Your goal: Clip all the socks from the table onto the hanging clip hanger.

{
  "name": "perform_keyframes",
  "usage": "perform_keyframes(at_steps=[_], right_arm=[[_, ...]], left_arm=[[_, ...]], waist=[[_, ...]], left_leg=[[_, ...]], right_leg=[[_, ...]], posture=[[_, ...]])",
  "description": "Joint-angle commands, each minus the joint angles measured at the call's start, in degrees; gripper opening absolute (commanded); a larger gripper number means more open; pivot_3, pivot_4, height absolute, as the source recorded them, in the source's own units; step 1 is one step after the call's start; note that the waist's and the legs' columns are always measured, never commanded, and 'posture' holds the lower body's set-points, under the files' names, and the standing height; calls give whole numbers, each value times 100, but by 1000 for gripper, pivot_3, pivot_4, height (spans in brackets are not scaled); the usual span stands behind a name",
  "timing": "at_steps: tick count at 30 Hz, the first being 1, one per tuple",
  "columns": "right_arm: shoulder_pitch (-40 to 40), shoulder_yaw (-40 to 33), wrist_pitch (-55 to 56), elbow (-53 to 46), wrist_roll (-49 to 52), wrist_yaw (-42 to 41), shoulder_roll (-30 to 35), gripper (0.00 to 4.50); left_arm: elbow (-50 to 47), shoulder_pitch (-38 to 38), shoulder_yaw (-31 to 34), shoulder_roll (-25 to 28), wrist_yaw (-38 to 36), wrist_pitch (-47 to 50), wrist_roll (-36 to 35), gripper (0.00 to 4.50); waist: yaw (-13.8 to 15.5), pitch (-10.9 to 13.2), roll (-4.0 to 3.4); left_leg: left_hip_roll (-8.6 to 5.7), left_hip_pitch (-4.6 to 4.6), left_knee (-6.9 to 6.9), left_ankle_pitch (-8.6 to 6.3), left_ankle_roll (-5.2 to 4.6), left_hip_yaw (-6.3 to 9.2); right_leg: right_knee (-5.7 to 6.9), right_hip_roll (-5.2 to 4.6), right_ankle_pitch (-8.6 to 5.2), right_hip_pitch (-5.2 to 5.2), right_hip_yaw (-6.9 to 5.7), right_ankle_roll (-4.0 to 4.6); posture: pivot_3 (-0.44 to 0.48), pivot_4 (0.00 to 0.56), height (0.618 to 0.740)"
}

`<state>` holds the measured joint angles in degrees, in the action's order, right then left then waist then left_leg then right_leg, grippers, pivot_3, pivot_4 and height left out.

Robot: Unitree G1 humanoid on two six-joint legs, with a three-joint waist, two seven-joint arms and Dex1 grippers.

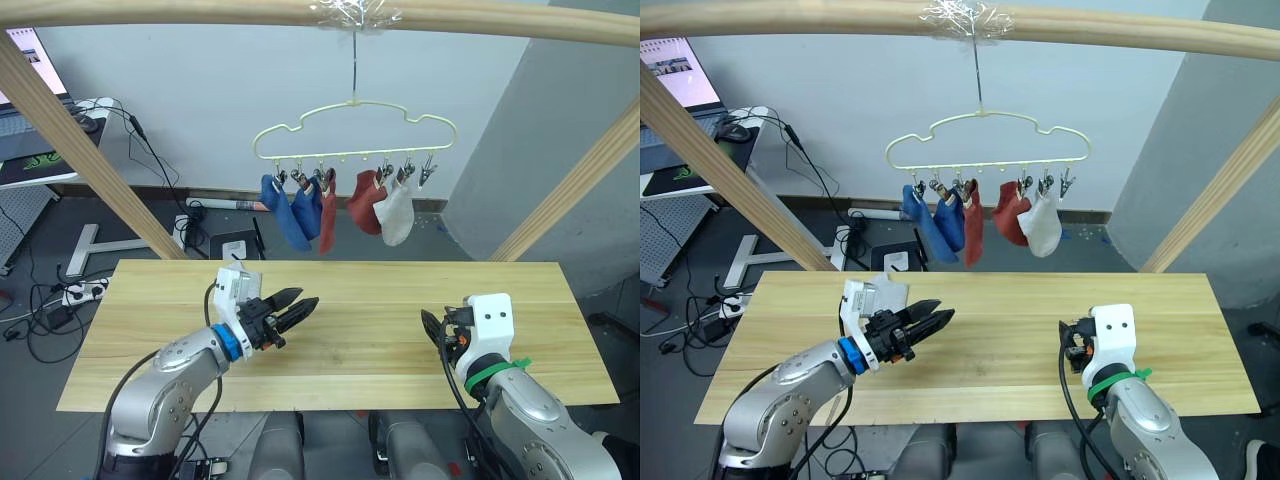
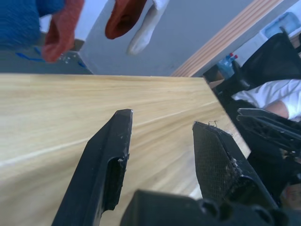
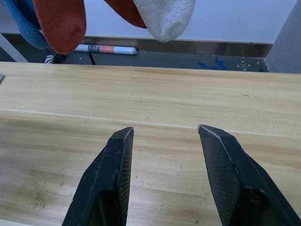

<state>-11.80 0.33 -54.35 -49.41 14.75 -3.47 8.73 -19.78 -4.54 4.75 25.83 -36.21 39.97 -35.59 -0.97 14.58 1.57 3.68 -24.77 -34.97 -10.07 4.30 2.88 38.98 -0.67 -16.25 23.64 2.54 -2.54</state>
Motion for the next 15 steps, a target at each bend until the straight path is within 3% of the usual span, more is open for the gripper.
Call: perform_keyframes(at_steps=[1, 6, 10, 15], right_arm=[[61, -89, 15, -179, 60, 3, -6, 2272], [102, -105, 4, -161, 55, 1, -2, 2272], [253, -148, -47, -120, 58, 19, -11, 2272], [1083, -327, -318, 62, 108, 113, -139, 2272]], left_arm=[[38, -85, -8, 77, -196, -1, -97, 2847], [39, -79, 14, 51, -91, -82, -21, 4347], [38, -105, 16, 64, -133, -145, -27, 4432], [257, -569, 74, 211, -292, -338, 73, 4432]], waist=[[-2, 0, 0], [-2, 0, 1], [-1, 0, 1], [1, 0, 1]], left_leg=[[0, 0, 0, 0, 0, -3], [0, -1, 5, 0, 0, -1], [0, -1, 6, 0, 0, 0], [0, 0, 2, 1, -1, 1]], right_leg=[[-1, -1, 0, 0, 2, 0], [-3, -1, 0, 0, -2, -2], [-2, -1, 1, 0, -2, -2], [0, 1, 7, 0, -3, 2]], posture=[[43, 212, 740], [43, 212, 740], [48, 210, 740], [56, 210, 740]])
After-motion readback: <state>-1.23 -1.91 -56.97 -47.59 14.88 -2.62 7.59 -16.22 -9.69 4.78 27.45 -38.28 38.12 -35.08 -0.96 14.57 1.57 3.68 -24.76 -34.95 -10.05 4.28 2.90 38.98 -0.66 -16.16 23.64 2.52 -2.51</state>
